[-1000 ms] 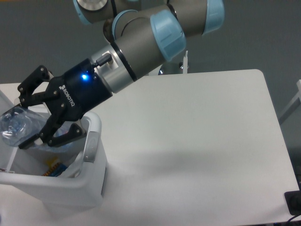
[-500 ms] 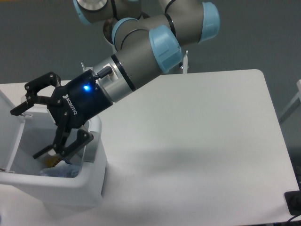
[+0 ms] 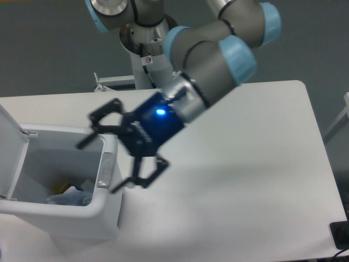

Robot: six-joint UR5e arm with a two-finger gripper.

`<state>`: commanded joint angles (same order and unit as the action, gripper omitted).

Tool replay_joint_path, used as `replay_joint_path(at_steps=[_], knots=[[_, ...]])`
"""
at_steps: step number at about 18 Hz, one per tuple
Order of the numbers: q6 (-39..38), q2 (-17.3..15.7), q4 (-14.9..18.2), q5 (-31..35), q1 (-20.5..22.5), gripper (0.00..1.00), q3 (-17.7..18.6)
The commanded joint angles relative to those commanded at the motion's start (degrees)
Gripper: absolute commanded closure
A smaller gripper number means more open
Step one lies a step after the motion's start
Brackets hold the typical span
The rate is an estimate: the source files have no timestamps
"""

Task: Place the trash in the trash can

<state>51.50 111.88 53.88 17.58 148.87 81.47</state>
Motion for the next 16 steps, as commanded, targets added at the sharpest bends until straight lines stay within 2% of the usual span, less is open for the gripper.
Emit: replay_joint_path(at_steps=[3, 7, 11, 13, 16], knots=[[6.1, 2.3, 0.0, 2.0, 3.4, 0.00, 0.6], [8.2, 4.0, 0.0, 15.6, 5.0, 0.00, -0.3], [11.5, 7.7, 0.1, 30.0, 5.5, 0.00, -2.1], [11.5, 8.4, 0.3, 34.2, 6.2, 0.00, -3.4], [11.9, 10.2, 0.7, 36.8, 8.1, 0.00, -5.2]])
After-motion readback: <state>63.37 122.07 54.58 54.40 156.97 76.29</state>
